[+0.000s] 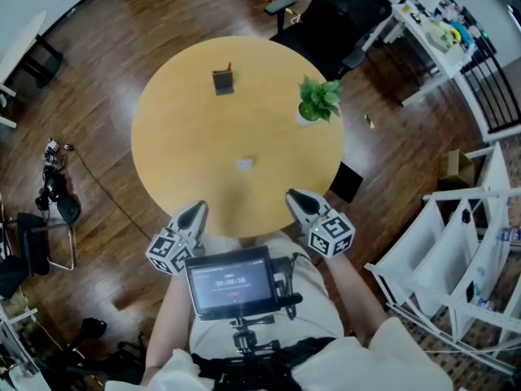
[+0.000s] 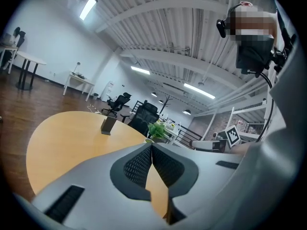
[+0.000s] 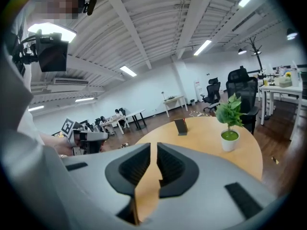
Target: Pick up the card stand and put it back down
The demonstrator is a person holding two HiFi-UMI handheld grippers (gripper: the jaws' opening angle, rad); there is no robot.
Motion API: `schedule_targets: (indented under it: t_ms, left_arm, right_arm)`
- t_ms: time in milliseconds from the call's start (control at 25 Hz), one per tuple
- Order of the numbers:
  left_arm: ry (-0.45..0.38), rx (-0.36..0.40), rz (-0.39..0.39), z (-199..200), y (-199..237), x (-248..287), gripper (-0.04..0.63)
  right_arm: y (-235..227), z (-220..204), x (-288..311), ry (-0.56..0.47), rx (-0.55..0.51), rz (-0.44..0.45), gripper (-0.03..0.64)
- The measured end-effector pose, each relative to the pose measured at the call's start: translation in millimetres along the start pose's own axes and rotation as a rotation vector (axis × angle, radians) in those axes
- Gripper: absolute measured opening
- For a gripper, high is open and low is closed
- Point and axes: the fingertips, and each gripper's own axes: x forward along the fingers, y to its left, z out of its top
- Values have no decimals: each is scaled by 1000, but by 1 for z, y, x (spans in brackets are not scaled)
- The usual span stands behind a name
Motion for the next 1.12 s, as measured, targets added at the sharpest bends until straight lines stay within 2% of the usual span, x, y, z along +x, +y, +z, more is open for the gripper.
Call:
schedule_targets:
  t_ms: [360,520,1120]
  left_arm:
    - [10,15,59,3,-6,33,4]
    - [21,13,78,3,-6,44,44]
    - [18,-25,180,4,6,58,44]
  right_arm:
    - [-49,-11,37,119,-92,88,63]
    - [-67,-23,64,174,-135,131,84]
    - [-111,-108,183,431,-226,263,118]
